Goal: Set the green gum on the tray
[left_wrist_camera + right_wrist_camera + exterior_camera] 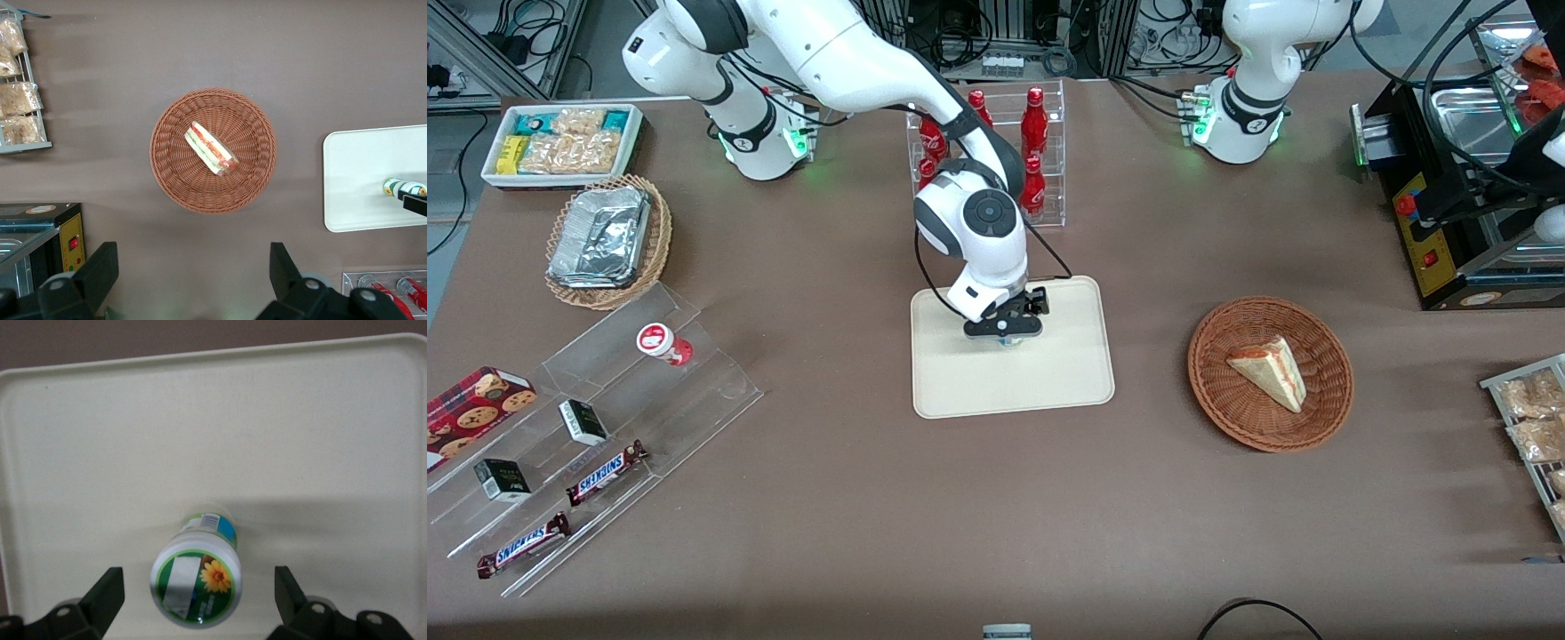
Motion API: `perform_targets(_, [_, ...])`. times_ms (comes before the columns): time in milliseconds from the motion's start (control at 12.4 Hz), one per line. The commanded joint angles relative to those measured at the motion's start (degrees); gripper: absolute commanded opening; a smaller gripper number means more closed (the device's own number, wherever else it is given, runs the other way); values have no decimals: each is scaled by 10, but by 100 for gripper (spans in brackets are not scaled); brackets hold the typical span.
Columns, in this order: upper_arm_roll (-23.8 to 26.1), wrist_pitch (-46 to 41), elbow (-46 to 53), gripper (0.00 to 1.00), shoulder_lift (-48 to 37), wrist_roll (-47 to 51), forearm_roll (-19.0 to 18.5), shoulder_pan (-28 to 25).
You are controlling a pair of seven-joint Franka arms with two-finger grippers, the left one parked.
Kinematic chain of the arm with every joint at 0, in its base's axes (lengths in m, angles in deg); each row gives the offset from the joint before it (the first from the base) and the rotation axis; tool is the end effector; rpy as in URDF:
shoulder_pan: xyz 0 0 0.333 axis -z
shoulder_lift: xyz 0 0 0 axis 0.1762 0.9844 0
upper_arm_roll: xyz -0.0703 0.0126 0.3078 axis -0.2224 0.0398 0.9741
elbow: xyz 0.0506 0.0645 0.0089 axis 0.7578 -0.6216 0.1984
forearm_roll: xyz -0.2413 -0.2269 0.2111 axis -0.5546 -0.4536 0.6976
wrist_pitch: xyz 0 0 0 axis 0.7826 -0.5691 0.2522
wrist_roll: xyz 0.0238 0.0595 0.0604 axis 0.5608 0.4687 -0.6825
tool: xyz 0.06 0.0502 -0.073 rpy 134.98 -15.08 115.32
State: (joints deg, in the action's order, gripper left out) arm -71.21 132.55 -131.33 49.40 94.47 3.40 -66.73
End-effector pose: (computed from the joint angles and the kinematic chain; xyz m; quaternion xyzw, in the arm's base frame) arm 0.4656 0.5221 0.2641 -0.9989 0.0160 -0.0291 0.0336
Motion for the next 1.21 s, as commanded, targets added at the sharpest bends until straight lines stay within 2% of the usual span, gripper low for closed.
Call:
perform_targets(0, [-3, -47, -42, 100, -94, 4, 6, 18])
perform_targets(403, [-4, -237, -56, 100, -257, -40, -3, 87])
perform_targets(565, [-7, -312, -57, 100, -315, -70, -57, 116])
perform_targets(645, [-7, -342, -57, 100, -339, -92, -64, 132])
perform_targets(887, [-8, -420, -54, 100, -391, -183, -65, 201])
perform_targets(1129, [-8, -464, -56, 100, -435, -276, -66, 275])
